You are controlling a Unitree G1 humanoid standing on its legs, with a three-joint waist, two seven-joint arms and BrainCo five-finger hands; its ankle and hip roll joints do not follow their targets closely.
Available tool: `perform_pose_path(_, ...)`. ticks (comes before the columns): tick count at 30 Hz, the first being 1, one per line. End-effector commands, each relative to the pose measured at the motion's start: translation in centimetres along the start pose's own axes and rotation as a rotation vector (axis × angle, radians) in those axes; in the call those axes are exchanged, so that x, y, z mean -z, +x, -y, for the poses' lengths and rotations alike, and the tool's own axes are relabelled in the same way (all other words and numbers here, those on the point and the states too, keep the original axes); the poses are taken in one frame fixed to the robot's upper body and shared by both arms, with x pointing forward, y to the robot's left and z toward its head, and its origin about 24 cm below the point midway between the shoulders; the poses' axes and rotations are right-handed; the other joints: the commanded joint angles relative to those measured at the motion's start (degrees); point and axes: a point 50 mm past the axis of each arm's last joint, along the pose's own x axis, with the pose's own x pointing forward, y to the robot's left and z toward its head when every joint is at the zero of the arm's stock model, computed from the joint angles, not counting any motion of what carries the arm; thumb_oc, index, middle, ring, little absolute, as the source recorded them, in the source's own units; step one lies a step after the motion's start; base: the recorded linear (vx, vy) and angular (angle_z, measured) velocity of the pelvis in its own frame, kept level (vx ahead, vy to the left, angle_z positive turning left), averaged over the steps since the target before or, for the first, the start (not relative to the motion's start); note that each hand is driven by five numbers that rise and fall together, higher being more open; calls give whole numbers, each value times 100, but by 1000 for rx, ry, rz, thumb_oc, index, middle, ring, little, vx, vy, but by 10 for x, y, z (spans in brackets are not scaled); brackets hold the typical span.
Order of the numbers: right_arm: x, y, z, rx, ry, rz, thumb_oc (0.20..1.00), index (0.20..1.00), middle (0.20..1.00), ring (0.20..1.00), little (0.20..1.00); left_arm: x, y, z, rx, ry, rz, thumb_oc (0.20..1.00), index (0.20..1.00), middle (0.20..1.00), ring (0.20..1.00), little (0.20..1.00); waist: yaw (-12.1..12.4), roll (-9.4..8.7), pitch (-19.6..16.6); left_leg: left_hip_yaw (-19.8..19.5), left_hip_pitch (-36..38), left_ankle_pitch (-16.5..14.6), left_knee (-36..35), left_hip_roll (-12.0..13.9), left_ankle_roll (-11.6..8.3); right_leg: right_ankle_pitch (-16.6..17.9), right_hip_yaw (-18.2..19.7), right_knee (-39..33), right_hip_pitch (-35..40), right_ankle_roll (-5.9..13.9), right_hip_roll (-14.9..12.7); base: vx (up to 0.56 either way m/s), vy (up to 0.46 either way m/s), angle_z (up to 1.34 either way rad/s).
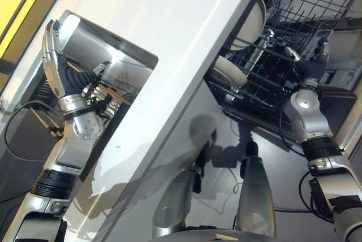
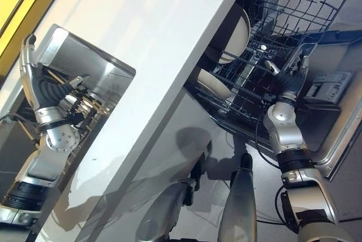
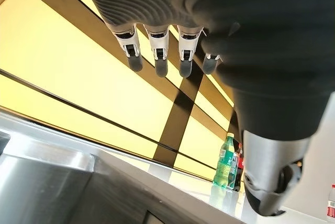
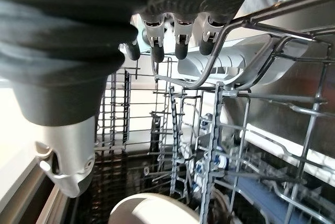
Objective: Pick up plates and place into dishwasher.
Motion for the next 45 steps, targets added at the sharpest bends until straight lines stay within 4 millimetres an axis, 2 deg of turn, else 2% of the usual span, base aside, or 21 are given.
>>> perform_pose_path(1,-24,-35,-109,-396,151,-3,1000,1000,1000,1000,1000,-15,16,-19,-107,-50,88,1000,1000,1000,1000,1000,662,157,252,43,-497,-492,815,-650,394,434,130,-1134,659,312,-581,49,90,20)
perform_pose_path(12,-64,-20,-129,-494,204,69,1000,1000,1000,1000,1000,-1,-4,-25,-66,-88,58,1000,1000,1000,1000,1000,1112,379,98,50,-409,-476,732,-729,349,677,-238,-1477,877,432,-1090,58,86,19)
perform_pose_path(18,-75,-20,-139,-543,209,90,1000,1000,1000,1000,1000,2,-11,-31,-41,-117,62,1000,1000,1000,1000,1000,1274,438,19,113,-348,-448,636,-724,330,820,-393,-1685,1009,476,-1278,35,29,7)
perform_pose_path(22,-73,-18,-135,-519,202,92,1000,1000,1000,1000,1000,3,-13,-33,-27,-125,66,1000,1000,1000,1000,1000,1265,444,12,149,-316,-494,665,-693,325,766,-413,-1637,1055,463,-1288,25,-1,-1)
perform_pose_path(28,-70,-12,-122,-432,185,97,1000,1000,1000,1000,1000,0,-13,-33,-25,-135,77,1000,1000,1000,1000,1000,1134,423,24,225,-350,-460,652,-656,339,842,-302,-1674,987,455,-1264,-26,-22,0)
perform_pose_path(34,-63,-8,-105,-266,114,95,1000,1000,1000,1000,1000,-5,-8,-30,-43,-136,86,1000,1000,1000,1000,1000,891,413,77,314,-327,-439,582,-561,369,828,-99,-1645,869,431,-1104,-67,-61,-3)
perform_pose_path(39,-55,-3,-78,-43,28,109,1000,1000,1000,1000,1000,-7,-2,-28,-64,-123,85,1000,1000,1000,1000,1000,621,399,93,367,-260,-413,468,-458,379,781,91,-1626,800,398,-936,-73,-78,-13)
perform_pose_path(45,-48,-2,-45,141,-43,113,1000,1000,1000,1000,1000,-9,5,-28,-86,-106,82,1000,1000,1000,1000,1000,276,353,83,393,-202,-377,314,-334,372,705,366,-1617,689,385,-674,-79,-95,-13)
